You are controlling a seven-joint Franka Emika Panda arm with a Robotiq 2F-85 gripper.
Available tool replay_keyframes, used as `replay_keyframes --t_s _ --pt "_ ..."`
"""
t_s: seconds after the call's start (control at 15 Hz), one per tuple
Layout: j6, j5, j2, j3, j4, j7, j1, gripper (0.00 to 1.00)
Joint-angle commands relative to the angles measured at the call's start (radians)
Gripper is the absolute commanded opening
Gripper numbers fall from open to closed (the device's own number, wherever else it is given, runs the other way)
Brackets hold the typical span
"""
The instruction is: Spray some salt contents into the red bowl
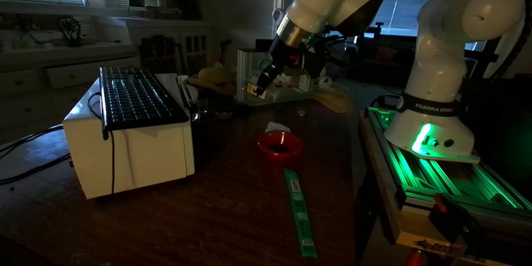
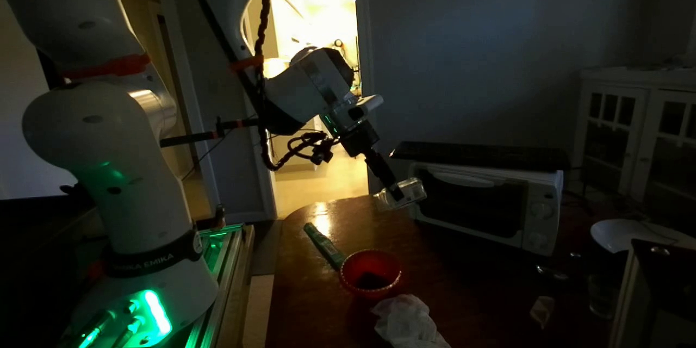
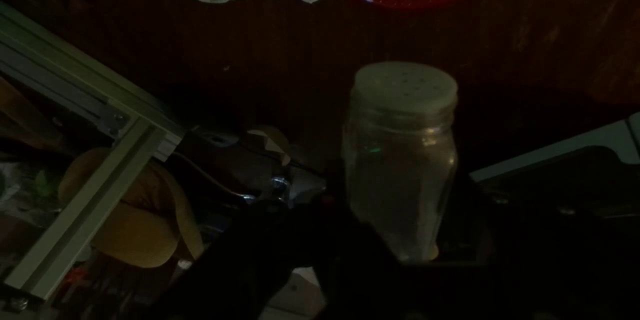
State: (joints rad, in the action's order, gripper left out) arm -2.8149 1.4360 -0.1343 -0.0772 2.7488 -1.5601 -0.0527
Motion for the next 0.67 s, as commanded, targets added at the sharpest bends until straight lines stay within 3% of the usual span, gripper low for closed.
replay_keyframes --t_s 0.0,0.6 --pt "-0.007 0.243 0.006 -0.014 0.0 -0.254 -0.001 0.24" --pt "0.051 0.643 0.079 -0.014 0.004 -0.64 0.002 0.24"
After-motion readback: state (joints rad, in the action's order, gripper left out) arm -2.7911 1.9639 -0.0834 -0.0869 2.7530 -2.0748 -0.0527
